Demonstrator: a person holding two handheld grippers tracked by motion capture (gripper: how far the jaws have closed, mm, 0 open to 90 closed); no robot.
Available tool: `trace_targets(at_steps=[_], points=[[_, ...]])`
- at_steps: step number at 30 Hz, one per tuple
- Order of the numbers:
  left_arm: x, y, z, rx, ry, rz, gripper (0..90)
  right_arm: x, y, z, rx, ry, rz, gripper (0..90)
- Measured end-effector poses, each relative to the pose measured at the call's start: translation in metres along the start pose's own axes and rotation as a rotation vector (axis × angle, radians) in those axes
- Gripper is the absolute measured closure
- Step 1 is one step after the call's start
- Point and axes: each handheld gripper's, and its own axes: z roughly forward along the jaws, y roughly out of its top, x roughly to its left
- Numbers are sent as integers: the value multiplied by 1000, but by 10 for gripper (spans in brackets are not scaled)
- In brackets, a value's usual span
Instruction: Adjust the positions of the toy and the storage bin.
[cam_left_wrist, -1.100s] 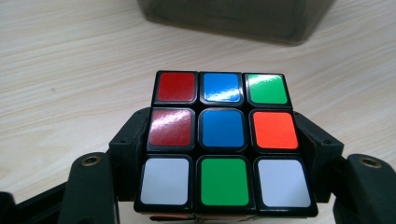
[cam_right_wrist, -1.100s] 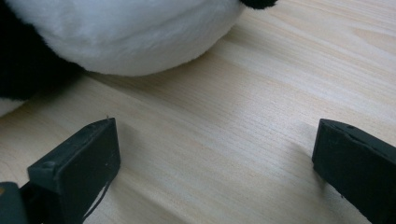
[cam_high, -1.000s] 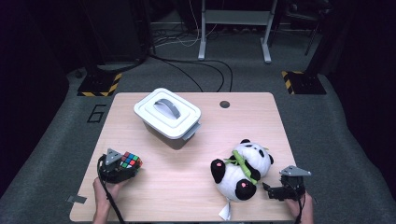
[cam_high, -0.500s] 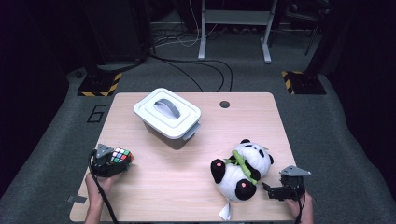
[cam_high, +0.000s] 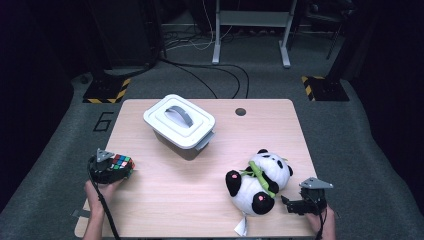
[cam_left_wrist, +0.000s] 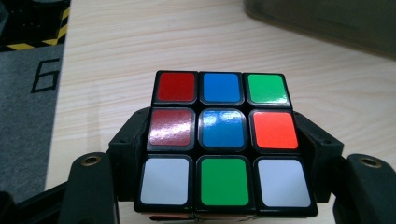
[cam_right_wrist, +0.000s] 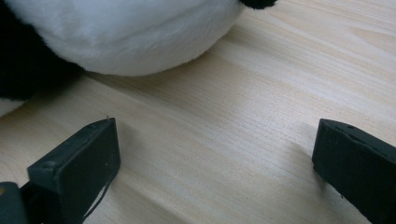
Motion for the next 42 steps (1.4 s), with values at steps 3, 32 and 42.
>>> trace_targets(at_steps=[3, 32, 42], points=[[6, 1, 0, -1, 11, -11, 337, 0, 0, 0, 0, 0, 0, 2], [34, 2, 16, 28, 64, -78, 197, 0, 0, 0, 0, -1, 1, 2], [29, 18, -1, 4, 44, -56, 122, 0, 0, 0, 0, -1, 2, 2]])
